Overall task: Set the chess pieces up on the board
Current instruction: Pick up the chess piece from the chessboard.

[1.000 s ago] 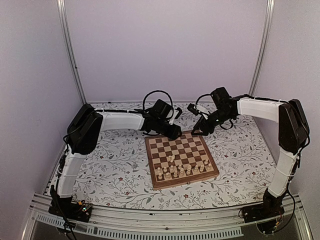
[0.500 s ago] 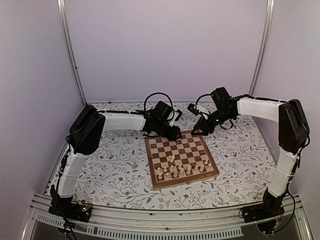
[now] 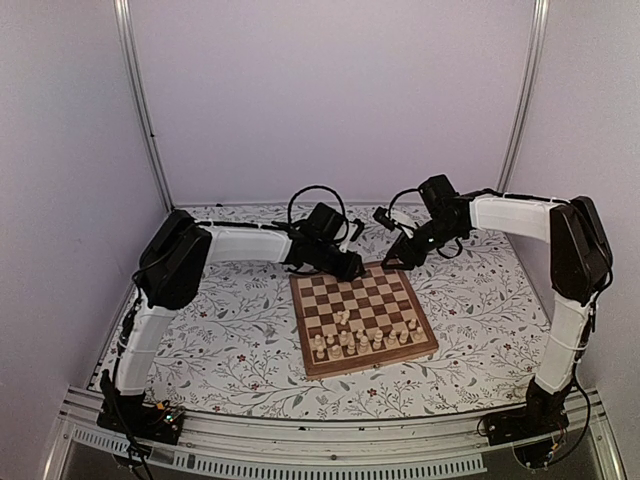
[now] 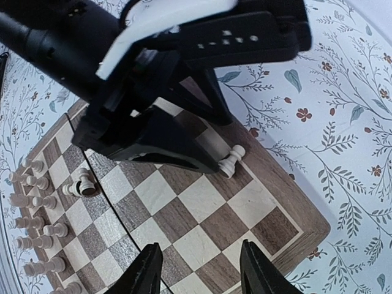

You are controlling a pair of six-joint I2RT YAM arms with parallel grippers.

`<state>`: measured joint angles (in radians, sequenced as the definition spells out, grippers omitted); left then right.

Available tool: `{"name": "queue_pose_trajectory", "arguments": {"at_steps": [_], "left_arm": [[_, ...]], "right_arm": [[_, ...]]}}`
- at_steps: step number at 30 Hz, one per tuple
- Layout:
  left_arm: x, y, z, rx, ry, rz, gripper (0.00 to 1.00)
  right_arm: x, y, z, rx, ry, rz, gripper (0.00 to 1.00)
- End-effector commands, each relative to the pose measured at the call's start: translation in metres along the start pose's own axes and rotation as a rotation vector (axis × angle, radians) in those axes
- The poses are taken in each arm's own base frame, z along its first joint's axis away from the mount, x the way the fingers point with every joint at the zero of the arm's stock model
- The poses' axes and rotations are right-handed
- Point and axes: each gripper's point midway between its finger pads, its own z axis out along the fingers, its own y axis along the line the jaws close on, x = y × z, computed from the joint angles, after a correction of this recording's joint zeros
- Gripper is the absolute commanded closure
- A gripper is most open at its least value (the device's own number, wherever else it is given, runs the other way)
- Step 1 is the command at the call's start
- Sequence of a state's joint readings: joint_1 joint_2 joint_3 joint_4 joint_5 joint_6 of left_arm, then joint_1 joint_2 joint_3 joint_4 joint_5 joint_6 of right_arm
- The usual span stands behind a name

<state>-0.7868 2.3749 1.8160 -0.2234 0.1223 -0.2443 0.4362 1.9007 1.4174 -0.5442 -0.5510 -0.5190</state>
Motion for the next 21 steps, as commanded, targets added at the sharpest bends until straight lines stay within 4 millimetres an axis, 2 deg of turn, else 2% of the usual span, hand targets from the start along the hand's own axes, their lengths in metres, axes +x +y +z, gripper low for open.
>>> {"name": "queue_pose_trajectory", "arguments": {"at_steps": [1, 5, 10, 14, 21], "left_arm": [[-0.012, -0.004, -0.026, 0.004, -0.039, -0.006, 0.5], [-0.029, -0.01, -0.063, -0.014, -0.128, 0.025, 0.49], [-0.032, -0.008, -0.111, -0.041, -0.222, 0.011, 0.48], [-0.02, -0.005, -0.125, -0.061, -0.212, 0.007, 0.48], [-0.003, -0.002, -0.128, -0.076, -0.171, -0.002, 0.48]], "right_arm": [[-0.003, -0.022, 0.011, 0.048, 0.014, 0.044, 0.54], [0.002, -0.026, 0.023, 0.055, 0.05, 0.074, 0.53], [0.001, -0.021, 0.039, 0.068, 0.086, 0.066, 0.52], [0.001, -0.021, 0.053, 0.074, 0.107, 0.078, 0.52], [-0.009, -0.025, 0.066, 0.074, 0.115, 0.11, 0.52]]}}
